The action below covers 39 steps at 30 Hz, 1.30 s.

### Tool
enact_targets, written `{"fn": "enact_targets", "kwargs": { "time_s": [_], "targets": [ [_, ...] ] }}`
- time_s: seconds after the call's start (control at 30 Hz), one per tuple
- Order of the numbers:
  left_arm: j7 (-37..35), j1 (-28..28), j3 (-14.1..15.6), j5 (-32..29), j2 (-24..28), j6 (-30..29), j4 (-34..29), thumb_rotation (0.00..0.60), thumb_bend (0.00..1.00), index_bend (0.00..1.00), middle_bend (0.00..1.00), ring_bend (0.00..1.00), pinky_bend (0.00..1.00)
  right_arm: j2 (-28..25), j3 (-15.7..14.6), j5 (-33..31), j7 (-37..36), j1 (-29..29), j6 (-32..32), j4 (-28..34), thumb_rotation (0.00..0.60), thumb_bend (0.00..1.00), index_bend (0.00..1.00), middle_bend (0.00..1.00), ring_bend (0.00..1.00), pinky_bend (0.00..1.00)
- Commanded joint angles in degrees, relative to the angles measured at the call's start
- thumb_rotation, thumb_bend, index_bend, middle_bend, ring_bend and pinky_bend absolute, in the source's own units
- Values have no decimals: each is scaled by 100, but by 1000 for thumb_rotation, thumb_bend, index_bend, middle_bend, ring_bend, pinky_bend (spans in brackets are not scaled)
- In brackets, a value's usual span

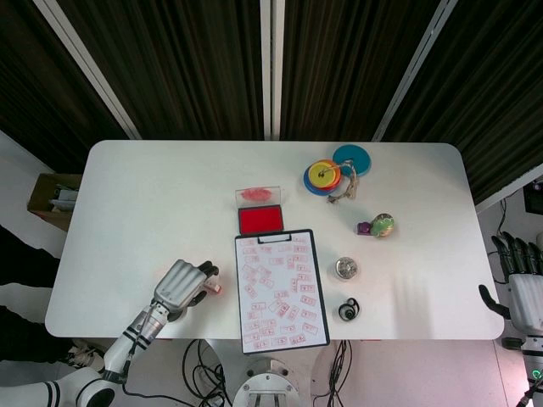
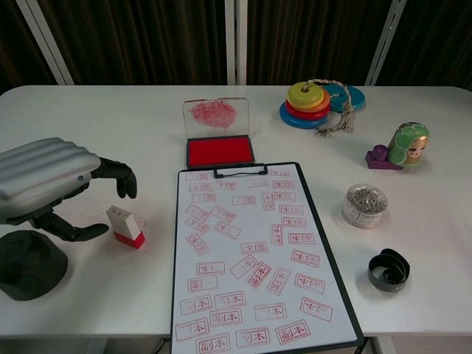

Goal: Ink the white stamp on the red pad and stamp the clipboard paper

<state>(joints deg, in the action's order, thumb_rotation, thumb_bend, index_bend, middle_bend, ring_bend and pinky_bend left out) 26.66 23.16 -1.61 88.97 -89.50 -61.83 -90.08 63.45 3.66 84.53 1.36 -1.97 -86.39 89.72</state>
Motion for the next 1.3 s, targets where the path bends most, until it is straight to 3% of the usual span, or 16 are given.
{"fn": "enact_targets", "kwargs": {
  "time_s": [0.03, 1.3],
  "targets": [
    [33, 35, 15, -26, -94, -27, 120, 600, 292, 393, 406, 947, 1000, -1, 8, -11, -53, -5, 19, -13, 600, 217, 0, 0, 0, 0],
    [54, 335, 191, -270, -346, 7, 428, 600, 377, 523, 530, 964, 1000, 78, 40, -26, -186, -25, 78, -200, 600, 222, 0, 0, 0, 0]
  ]
}}
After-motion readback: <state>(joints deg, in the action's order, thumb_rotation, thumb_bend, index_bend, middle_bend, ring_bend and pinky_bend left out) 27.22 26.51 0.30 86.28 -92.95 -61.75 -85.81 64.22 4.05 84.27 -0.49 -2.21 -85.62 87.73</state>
